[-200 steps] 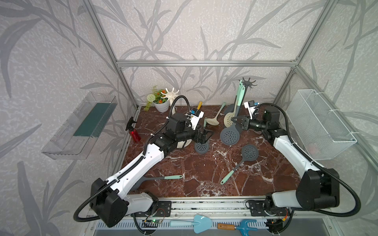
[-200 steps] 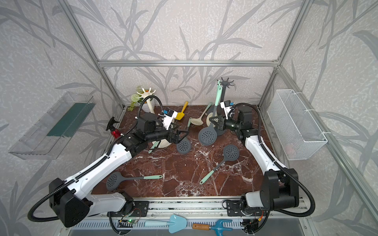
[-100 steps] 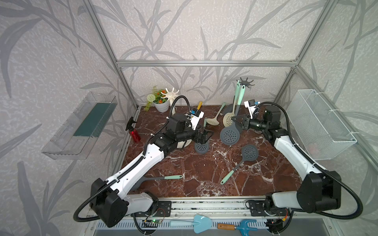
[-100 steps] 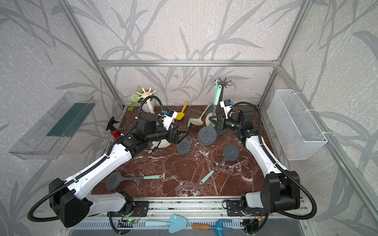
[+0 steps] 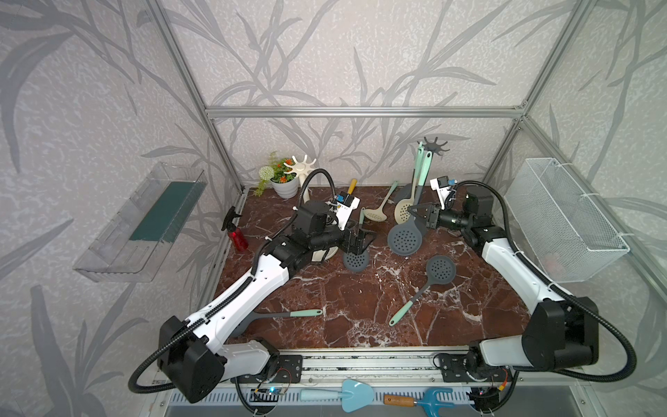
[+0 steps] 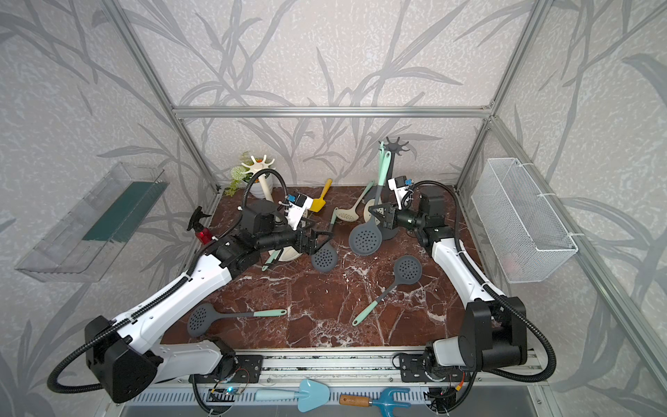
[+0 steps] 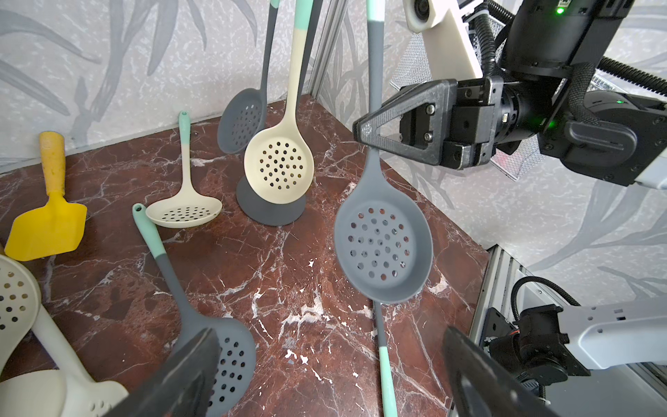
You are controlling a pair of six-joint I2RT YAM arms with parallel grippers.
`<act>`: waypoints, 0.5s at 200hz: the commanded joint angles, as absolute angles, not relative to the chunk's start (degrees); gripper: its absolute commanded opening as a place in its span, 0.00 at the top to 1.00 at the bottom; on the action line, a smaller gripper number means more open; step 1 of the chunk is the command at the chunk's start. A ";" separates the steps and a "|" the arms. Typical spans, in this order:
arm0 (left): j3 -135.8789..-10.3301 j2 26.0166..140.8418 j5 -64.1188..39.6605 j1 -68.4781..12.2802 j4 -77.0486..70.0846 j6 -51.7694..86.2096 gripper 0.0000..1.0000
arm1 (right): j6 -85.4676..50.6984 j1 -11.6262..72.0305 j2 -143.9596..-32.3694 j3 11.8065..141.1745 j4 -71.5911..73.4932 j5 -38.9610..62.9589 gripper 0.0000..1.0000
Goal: Hang the skimmer on the kitchen utensil rack
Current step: Hang the skimmer on the rack.
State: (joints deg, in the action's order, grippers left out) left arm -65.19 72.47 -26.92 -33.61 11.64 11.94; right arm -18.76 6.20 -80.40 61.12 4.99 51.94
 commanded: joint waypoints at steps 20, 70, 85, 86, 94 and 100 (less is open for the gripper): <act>-65.12 71.03 -27.07 -33.91 11.54 10.72 0.05 | -21.26 5.10 -80.47 61.10 9.66 53.33 1.00; -65.10 71.02 -27.08 -33.98 11.56 10.73 0.05 | -23.76 5.10 -81.39 59.60 12.06 54.89 1.00; -65.10 71.01 -27.16 -33.95 11.56 10.74 0.05 | -24.49 5.10 -81.60 58.69 12.85 55.23 1.00; -65.11 70.97 -27.16 -33.94 11.54 10.73 0.05 | -24.58 5.10 -81.64 58.66 12.90 55.31 1.00; -65.13 70.97 -27.16 -34.01 11.52 10.74 0.05 | -24.91 5.10 -81.78 58.31 13.18 55.41 1.00; -65.13 71.02 -27.20 -33.94 11.53 10.75 0.05 | -25.05 5.10 -81.83 58.02 13.31 55.41 1.00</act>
